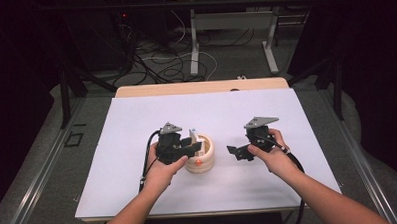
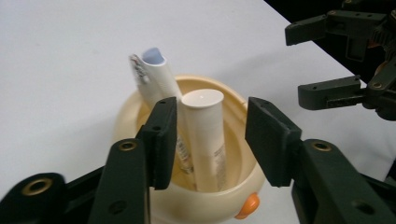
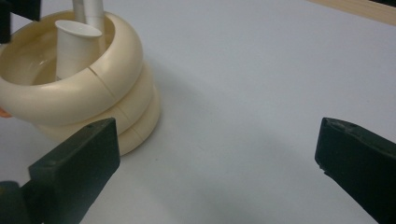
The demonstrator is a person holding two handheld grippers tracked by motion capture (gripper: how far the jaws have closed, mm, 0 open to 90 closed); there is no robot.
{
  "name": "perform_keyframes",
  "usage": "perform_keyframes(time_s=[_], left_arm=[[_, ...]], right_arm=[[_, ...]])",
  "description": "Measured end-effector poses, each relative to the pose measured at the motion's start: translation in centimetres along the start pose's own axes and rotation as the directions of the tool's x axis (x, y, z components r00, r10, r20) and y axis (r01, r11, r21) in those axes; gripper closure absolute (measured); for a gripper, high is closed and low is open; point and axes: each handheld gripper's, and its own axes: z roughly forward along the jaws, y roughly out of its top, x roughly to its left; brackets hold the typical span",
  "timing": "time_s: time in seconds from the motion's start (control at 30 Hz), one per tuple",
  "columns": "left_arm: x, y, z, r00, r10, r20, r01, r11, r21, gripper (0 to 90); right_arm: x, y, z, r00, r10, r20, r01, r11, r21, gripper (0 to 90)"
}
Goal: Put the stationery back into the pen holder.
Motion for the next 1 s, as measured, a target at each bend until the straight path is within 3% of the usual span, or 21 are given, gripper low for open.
perform_keyframes(time_s=[0.2, 0.33, 0.53, 0.6, 0.77, 0.83, 1.0], left_arm=[[1.5, 0.0, -1.2, 0.9986, 0.013, -0.052, -0.015, 0.999, -0.043, 42.4], [2.8, -0.2, -1.9, 0.9954, 0.017, -0.094, -0.023, 0.9977, -0.064, 39.1], [4.9, -0.6, -2.5, 0.9884, 0.01, -0.152, -0.024, 0.9957, -0.09, 31.9], [5.6, -0.8, -2.8, 0.9872, 0.013, -0.159, -0.026, 0.9963, -0.082, 31.3], [7.1, -1.2, -3.1, 0.9772, 0.004, -0.212, -0.018, 0.9976, -0.067, 27.9], [7.6, -1.4, -3.2, 0.9778, -0.008, -0.209, -0.003, 0.9986, -0.053, 27.9], [8.4, -2.0, -3.1, 0.9673, 0.021, -0.253, -0.025, 0.9996, -0.014, 27.0]], right_arm=[[-1.0, -0.6, -0.2, 0.9992, 0.021, 0.033, -0.02, 0.999, -0.029, 0.0], [-1.6, -1.0, -0.4, 0.9973, 0.054, 0.05, -0.052, 0.998, -0.037, 0.0], [-2.8, -1.5, -0.5, 0.9941, 0.061, 0.09, -0.056, 0.997, -0.051, 0.0], [-3.1, -1.7, -0.6, 0.9923, 0.076, 0.098, -0.07, 0.996, -0.057, 0.0], [-3.9, -2.0, -0.7, 0.9883, 0.098, 0.116, -0.091, 0.994, -0.065, 0.0], [-4.1, -2.2, -0.7, 0.9869, 0.11, 0.117, -0.102, 0.992, -0.072, 0.0], [-4.4, -2.6, -0.6, 0.9825, 0.121, 0.142, -0.112, 0.991, -0.073, 0.0]])
